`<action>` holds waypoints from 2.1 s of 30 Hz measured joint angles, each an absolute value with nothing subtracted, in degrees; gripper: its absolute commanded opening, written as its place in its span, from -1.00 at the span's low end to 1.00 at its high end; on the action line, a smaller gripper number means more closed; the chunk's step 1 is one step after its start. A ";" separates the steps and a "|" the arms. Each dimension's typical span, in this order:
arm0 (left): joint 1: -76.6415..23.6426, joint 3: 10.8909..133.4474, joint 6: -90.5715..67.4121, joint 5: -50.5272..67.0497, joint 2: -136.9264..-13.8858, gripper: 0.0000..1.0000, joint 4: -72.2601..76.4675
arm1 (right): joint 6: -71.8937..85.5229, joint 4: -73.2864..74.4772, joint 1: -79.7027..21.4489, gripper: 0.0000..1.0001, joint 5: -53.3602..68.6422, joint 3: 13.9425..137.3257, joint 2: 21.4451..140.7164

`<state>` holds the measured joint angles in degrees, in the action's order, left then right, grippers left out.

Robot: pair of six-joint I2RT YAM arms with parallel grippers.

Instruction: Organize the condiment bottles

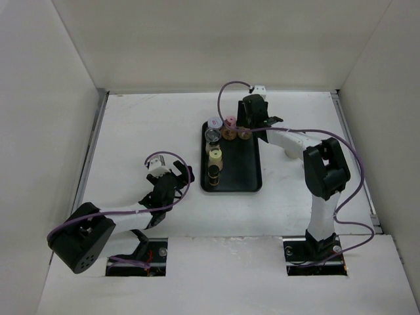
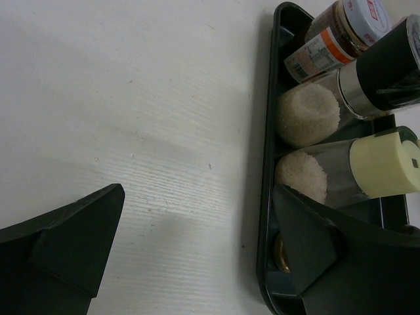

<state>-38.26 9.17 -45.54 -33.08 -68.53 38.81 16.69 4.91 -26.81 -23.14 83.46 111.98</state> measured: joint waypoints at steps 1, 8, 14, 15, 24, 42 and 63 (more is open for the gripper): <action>-38.26 9.17 -45.54 -33.06 -68.53 1.00 38.81 | 16.67 4.89 -26.81 0.57 -23.22 83.46 111.98; -38.26 9.17 -45.56 -32.95 -68.58 1.00 38.81 | 16.86 4.27 -26.81 0.97 -23.75 82.26 108.97; -38.26 9.17 -45.60 -32.91 -68.47 1.00 38.81 | 17.08 3.53 -26.35 1.00 -25.89 70.81 91.59; -38.26 9.15 -45.60 -32.88 -68.47 1.00 38.81 | 17.28 3.18 -25.93 1.00 -26.87 67.81 87.31; -38.41 9.15 -45.67 -32.69 -68.47 1.00 38.81 | 19.70 4.21 -11.90 1.00 -42.46 45.63 57.71; -39.16 9.17 -45.84 -32.45 -67.13 1.00 38.83 | 23.16 6.13 -3.66 0.45 -38.74 41.54 70.65; -39.07 9.17 -45.87 -32.27 -68.05 1.00 38.85 | 24.01 11.62 -35.73 -0.08 -42.09 47.68 63.37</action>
